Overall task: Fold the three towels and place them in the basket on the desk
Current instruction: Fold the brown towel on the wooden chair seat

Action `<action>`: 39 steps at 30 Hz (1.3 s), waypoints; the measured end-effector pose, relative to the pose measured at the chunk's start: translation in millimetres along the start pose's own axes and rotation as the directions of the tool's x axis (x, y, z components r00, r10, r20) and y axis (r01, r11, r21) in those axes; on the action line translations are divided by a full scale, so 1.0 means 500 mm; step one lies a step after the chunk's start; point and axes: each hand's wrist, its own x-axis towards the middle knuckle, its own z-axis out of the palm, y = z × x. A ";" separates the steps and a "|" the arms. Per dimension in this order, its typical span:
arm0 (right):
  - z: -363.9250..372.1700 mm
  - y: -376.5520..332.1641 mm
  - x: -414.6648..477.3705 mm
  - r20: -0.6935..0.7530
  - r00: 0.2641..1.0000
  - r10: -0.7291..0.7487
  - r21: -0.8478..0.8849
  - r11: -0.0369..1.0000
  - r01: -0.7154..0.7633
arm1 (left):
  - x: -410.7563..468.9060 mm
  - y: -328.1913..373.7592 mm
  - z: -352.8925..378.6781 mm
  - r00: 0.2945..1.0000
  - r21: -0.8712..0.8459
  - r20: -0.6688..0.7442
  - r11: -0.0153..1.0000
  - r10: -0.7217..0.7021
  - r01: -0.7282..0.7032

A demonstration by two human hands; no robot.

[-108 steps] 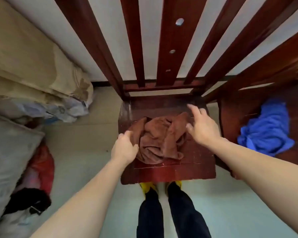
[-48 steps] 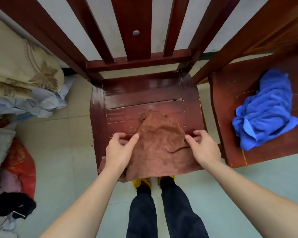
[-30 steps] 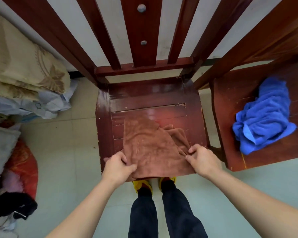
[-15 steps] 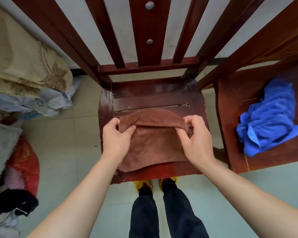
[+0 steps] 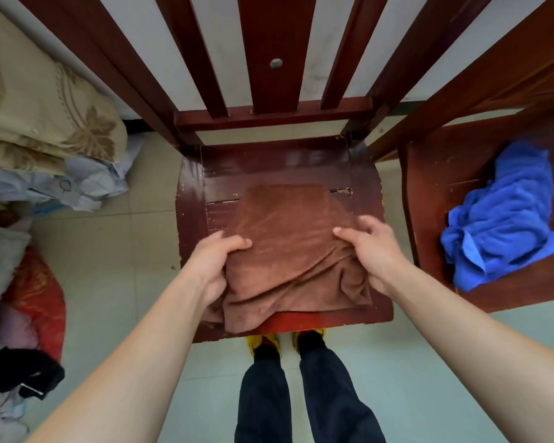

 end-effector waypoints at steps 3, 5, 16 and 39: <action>-0.013 -0.041 -0.043 -0.134 0.848 -0.513 -0.308 0.835 0.456 | -0.012 0.039 -0.003 0.977 -0.079 -0.024 0.974 0.212 -0.214; -0.020 -0.028 -0.065 -0.094 0.791 -0.605 -0.397 0.751 0.527 | -0.021 0.035 -0.005 0.965 0.017 -0.063 0.967 0.255 -0.254; -0.048 0.066 0.031 -0.199 0.978 0.066 -0.351 0.927 -0.134 | 0.042 -0.017 -0.054 0.961 0.279 -0.275 0.955 -0.018 0.098; -0.051 -0.081 0.087 -0.278 0.894 -0.351 -0.115 0.936 0.331 | -0.004 0.171 -0.059 0.888 0.785 0.186 0.479 0.421 -0.392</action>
